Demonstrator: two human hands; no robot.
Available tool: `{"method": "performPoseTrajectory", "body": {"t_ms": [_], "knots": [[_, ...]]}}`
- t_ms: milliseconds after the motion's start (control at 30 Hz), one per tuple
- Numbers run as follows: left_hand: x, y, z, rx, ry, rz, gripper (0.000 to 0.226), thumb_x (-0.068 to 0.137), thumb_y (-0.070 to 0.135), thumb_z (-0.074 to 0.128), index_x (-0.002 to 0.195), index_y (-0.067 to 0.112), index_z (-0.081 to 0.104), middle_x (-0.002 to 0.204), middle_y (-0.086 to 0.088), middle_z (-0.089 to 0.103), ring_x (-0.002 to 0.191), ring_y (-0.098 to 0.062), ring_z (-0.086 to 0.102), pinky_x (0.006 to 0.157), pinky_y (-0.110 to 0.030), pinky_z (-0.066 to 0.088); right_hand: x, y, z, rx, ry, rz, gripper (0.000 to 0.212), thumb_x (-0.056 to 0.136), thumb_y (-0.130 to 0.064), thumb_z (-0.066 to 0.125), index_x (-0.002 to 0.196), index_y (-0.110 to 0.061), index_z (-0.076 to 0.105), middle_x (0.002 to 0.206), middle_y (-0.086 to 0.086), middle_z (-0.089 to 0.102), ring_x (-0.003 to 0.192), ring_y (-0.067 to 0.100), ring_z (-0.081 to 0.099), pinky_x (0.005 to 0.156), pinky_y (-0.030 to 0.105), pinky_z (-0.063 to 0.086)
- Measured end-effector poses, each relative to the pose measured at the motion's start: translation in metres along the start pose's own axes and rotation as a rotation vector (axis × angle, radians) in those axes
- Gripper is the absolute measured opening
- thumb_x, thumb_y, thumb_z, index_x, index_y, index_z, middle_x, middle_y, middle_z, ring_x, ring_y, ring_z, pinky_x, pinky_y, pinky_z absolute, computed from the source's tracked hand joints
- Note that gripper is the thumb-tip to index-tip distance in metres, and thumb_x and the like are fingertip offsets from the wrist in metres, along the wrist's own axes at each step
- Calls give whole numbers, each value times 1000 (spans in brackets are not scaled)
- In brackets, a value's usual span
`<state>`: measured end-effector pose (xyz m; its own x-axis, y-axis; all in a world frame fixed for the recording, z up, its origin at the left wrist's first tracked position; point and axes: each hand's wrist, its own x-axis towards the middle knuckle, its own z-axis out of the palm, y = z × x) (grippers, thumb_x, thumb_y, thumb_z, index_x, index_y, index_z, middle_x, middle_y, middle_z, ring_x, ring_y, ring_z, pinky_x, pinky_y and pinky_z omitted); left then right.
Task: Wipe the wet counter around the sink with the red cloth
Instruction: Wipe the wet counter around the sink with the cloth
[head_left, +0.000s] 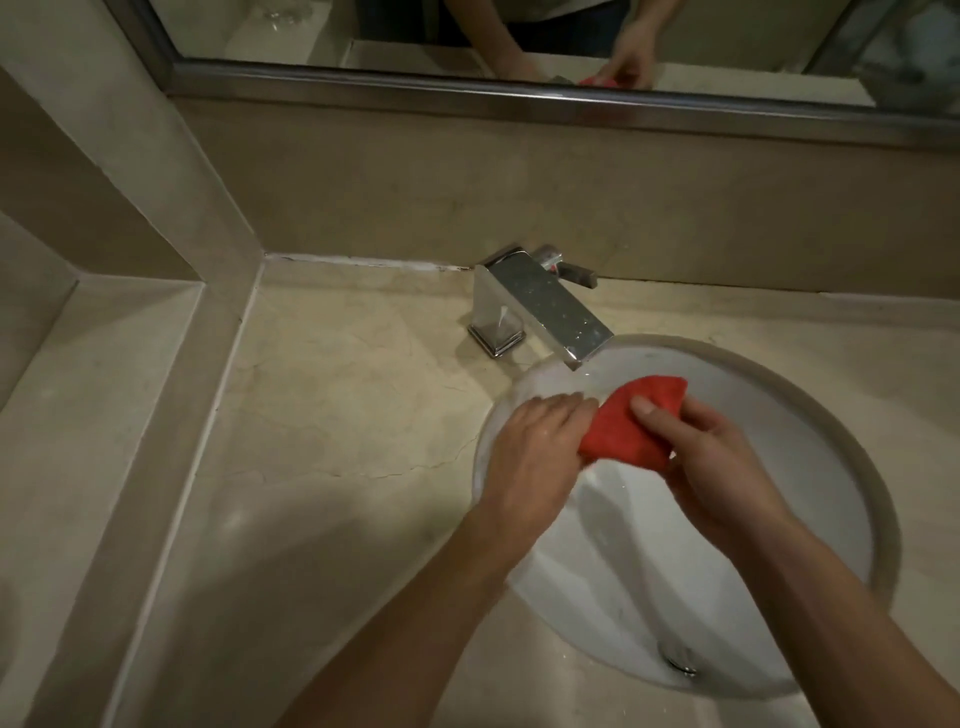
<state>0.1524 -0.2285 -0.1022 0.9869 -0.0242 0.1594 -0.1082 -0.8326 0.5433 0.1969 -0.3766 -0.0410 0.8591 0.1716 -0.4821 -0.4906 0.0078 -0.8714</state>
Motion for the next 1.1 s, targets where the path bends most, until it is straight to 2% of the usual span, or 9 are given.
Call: {"method": "performPoseTrajectory", "body": {"t_ms": [133, 267, 433, 567, 667, 733, 833, 933, 1100], "knots": [[-66, -15, -53, 41, 94, -13, 44, 79, 15, 65, 122, 9, 66, 119, -7, 70, 103, -21, 68, 88, -33, 55, -38, 21, 24, 72, -120, 95, 28, 89, -7, 64, 115, 2, 67, 112, 18, 73, 98, 26, 71, 85, 34, 58], [-122, -34, -84, 196, 218, 13, 44, 85, 11, 52, 126, 6, 65, 127, -9, 66, 114, -22, 62, 99, -35, 48, -62, 44, 57, -7, -230, 161, 21, 90, -7, 66, 110, -1, 71, 105, 16, 75, 91, 22, 73, 74, 31, 60], [-195, -52, -66, 232, 19, -70, 37, 82, 15, 51, 111, 7, 73, 116, -8, 71, 105, -24, 68, 101, -27, 39, -86, 77, 73, -384, -139, 299, 36, 85, -11, 78, 108, 10, 59, 80, 30, 71, 61, 45, 70, 67, 62, 58], [-199, -52, -101, -102, -177, -216, 32, 87, 31, 56, 113, 23, 72, 108, 9, 74, 97, -7, 68, 88, -21, 47, -108, 78, 67, -305, -121, 357, 44, 87, -10, 75, 121, -1, 47, 67, 26, 69, 43, 31, 62, 40, 28, 48], [-188, -67, -120, -244, -309, -260, 33, 87, 25, 66, 120, 26, 69, 107, 6, 74, 95, -4, 67, 86, -17, 47, -111, 76, 67, -300, -102, 409, 38, 97, -27, 64, 108, 8, 60, 59, 15, 62, 41, 23, 56, 40, 25, 46], [-182, -75, -122, -114, -241, -285, 37, 89, 25, 65, 126, 22, 65, 119, -1, 70, 106, -14, 64, 95, -26, 47, -115, 85, 73, -506, -8, 282, 40, 100, -37, 56, 111, 1, 61, 66, 14, 68, 51, 27, 65, 48, 31, 52], [-190, -61, -109, 147, -19, -262, 37, 91, 22, 51, 122, 13, 68, 126, -9, 66, 114, -28, 60, 97, -43, 48, -129, 111, 85, -993, 111, -308, 39, 101, -38, 46, 124, -12, 65, 101, 6, 73, 101, 26, 66, 88, 37, 51], [-222, -42, -78, 213, -56, -222, 48, 97, 28, 35, 133, 7, 58, 137, -15, 57, 126, -31, 55, 102, -47, 47, -131, 144, 97, -1213, -279, -736, 48, 103, -36, 36, 140, -12, 55, 149, 10, 49, 143, 31, 36, 120, 44, 26], [-267, -59, -40, 328, -168, -230, 60, 106, 42, 9, 157, 12, 4, 163, -13, 12, 150, -30, 13, 120, -47, 19, -127, 175, 95, -1481, -414, -685, 62, 105, -44, 23, 159, -14, 19, 167, 7, 11, 155, 23, -2, 126, 47, 5]]}}
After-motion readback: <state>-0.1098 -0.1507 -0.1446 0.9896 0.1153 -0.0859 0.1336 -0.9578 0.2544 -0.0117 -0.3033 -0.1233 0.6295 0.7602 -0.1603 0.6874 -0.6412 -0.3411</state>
